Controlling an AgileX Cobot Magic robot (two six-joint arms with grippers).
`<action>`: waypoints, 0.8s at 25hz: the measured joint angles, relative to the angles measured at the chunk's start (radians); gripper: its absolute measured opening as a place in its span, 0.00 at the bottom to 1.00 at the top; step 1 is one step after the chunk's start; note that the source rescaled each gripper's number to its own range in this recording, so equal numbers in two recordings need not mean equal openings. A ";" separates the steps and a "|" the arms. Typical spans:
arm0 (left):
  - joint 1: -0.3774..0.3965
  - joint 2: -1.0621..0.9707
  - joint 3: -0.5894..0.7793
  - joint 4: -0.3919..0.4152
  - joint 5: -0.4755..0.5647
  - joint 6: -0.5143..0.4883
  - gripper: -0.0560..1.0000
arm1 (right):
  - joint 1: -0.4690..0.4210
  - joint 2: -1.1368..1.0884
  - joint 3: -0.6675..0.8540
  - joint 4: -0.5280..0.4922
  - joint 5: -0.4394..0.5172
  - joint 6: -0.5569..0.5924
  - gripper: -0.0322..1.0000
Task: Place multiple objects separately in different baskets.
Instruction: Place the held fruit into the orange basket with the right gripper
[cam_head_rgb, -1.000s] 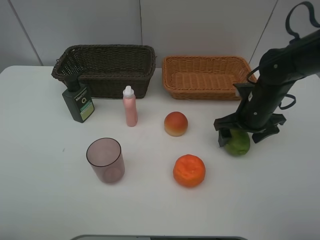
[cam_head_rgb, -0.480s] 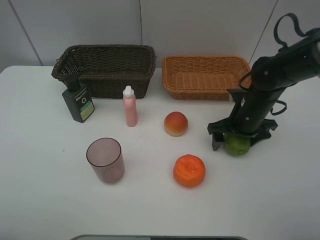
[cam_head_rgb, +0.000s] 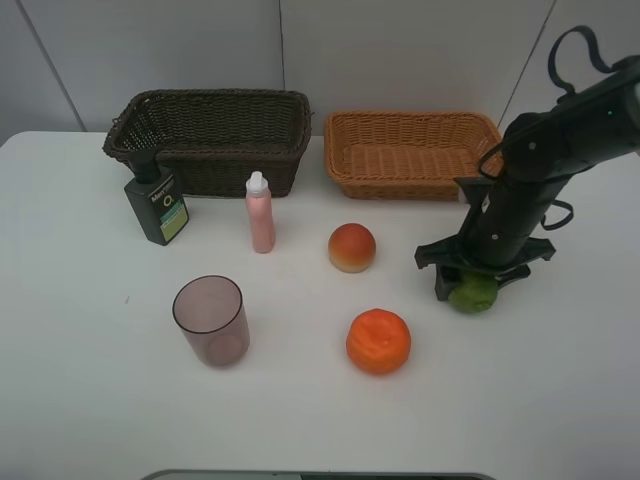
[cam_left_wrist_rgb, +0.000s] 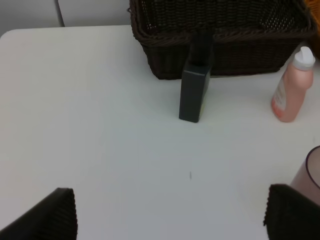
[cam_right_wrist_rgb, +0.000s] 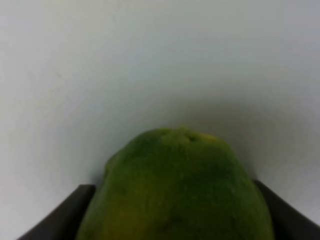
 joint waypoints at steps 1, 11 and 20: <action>0.000 0.000 0.000 0.000 0.000 0.000 0.96 | 0.000 0.000 0.000 0.000 0.000 0.000 0.03; 0.000 0.000 0.000 0.000 0.000 0.000 0.96 | 0.000 0.000 0.000 0.000 0.000 0.000 0.03; 0.000 0.000 0.000 0.000 0.000 0.000 0.96 | 0.000 0.000 0.000 0.000 0.000 0.000 0.03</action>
